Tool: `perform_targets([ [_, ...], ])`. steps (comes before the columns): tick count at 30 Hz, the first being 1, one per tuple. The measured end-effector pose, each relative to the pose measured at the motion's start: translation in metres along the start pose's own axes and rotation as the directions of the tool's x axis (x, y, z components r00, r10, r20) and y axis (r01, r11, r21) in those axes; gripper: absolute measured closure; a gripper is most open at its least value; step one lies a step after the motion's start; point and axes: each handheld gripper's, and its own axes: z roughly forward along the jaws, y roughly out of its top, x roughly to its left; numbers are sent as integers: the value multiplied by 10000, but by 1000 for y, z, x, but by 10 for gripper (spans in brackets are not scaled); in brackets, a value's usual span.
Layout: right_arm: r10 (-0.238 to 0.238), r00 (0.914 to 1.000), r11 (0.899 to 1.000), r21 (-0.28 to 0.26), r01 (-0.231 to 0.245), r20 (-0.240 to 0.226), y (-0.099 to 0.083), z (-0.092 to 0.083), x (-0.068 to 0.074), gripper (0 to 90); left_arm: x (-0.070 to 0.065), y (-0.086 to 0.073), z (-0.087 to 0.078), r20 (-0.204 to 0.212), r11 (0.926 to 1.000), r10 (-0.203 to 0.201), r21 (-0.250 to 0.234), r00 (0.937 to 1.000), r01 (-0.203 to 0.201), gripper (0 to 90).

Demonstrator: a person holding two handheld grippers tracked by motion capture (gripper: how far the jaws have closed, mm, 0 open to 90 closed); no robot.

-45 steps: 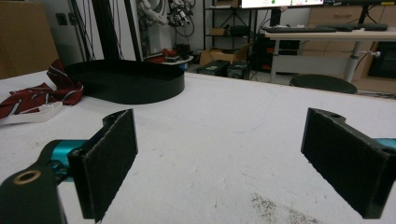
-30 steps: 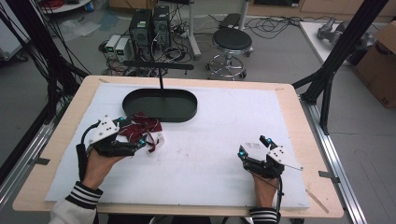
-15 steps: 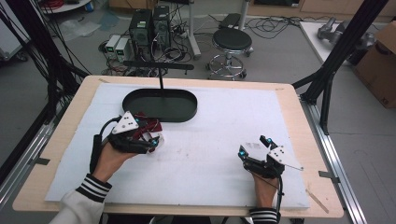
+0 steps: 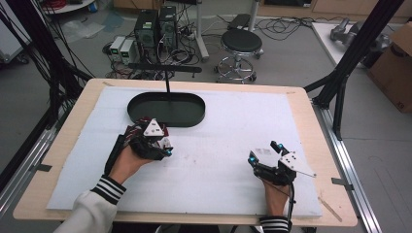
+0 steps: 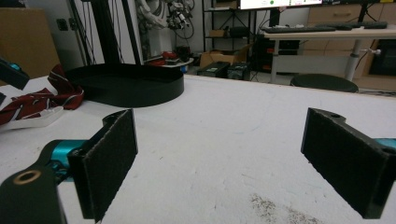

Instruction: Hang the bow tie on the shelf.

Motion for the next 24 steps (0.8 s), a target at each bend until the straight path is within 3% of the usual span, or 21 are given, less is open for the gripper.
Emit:
perform_targets([
  [4,46,10000,10000,9,-46,4,0,0,0,98,-1,3,9,-33,9970,161,763,9999,-158,458],
  [10,-15,10000,10000,-44,14,-6,0,0,-1,98,-1,4,17,54,9931,74,1173,10000,-80,476],
  [13,71,10000,10000,-46,-71,9,0,0,-1,98,0,3,23,73,9875,82,1573,9999,-92,492],
  [24,124,9999,9999,-35,-124,-32,0,0,-2,98,-1,4,32,121,9852,13,1711,9999,-33,515],
])
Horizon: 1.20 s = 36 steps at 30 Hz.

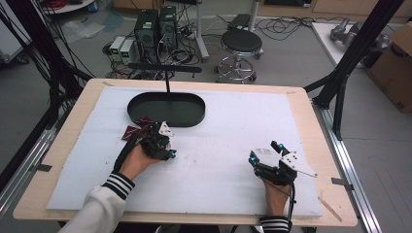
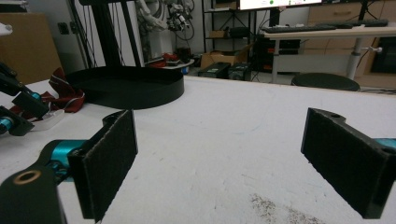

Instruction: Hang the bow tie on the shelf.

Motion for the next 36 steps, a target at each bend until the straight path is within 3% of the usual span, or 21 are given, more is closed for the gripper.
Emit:
perform_targets([
  [6,2,10000,10000,0,-2,0,0,0,0,98,2,-2,-2,-175,9999,-170,-20,9997,170,509],
  [13,-6,10000,10000,-5,6,-5,0,0,0,98,4,-6,1,-291,9995,-106,303,9995,115,515],
  [23,-25,10000,10000,-7,25,2,0,0,0,98,7,-8,1,-458,9978,-254,593,9986,281,689],
  [29,3,10000,10000,-20,-3,0,0,0,0,98,10,-9,1,-9,9958,-709,574,9975,708,760],
  [36,55,10000,10000,3,-55,29,0,0,0,98,10,-8,0,17,9961,-679,573,9977,677,851],
])
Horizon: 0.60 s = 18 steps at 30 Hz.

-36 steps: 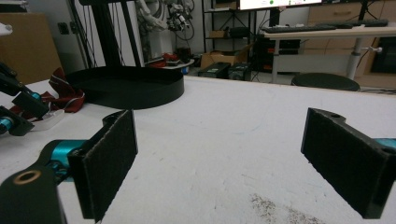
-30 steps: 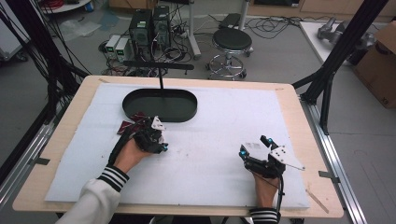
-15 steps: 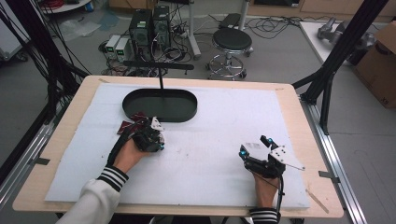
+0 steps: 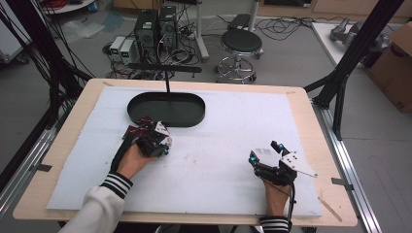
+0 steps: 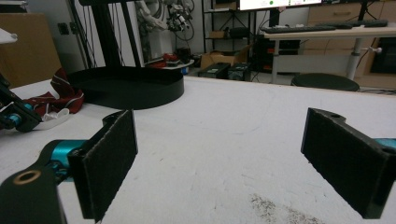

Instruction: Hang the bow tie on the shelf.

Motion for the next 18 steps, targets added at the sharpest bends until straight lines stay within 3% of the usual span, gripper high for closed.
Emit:
perform_targets([
  [5,-57,10000,10000,-39,57,3,0,0,-1,98,1,-1,-7,-64,9984,-95,-561,9999,92,856],
  [10,2,10000,10000,-2,-2,5,0,0,0,98,6,-1,-20,-75,9878,-223,-1541,9997,209,855],
  [12,3,10000,10000,-1,-3,18,0,0,0,98,11,-1,-27,10,9767,-408,-2108,9992,400,855],
  [13,-1,10000,10000,-1,1,9,0,0,0,98,15,1,-34,-69,9669,-509,-2506,9987,476,856],
  [14,-1,10000,10000,-1,1,9,0,0,0,98,15,1,-34,-69,9669,-509,-2506,9987,476,856],
  [16,-49,10000,10000,-30,49,-2,0,0,0,98,20,2,-42,-36,9535,-678,-2944,9977,638,856],
  [17,-49,10000,10000,-30,49,-2,0,0,0,98,22,3,-46,2,9461,-737,-3161,9973,700,856],
  [18,-41,10000,10000,-24,41,8,0,0,0,98,26,4,-53,71,9318,-835,-3539,9965,806,855],
])
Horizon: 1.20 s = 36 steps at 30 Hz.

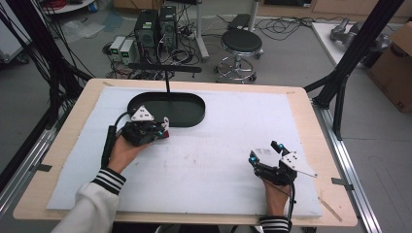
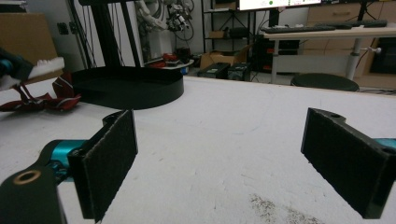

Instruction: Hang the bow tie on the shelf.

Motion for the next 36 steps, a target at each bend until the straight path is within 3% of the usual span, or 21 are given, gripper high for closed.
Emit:
perform_targets([
  [8,-10,10000,10000,-6,10,-12,0,0,0,98,10,17,-20,-136,9947,-59,-1024,9999,45,855],
  [10,-10,10000,10000,-6,10,-9,0,0,0,98,13,27,-26,-182,9901,13,-1403,9998,-39,856],
  [16,-13,10000,10000,-7,13,-24,0,0,0,98,19,50,-36,-348,9806,152,-1948,9993,-217,856],
  [22,-65,10000,10000,-39,65,1,0,0,0,98,21,64,-40,-572,9702,176,-2404,9982,-309,856],
  [28,-44,10000,10000,-27,44,19,0,0,0,98,28,72,-39,-969,9635,60,-2657,9953,-317,856],
  [36,-41,10000,10000,-27,42,11,0,0,0,98,42,85,-39,-1659,9453,-358,-3254,9855,-205,856],
])
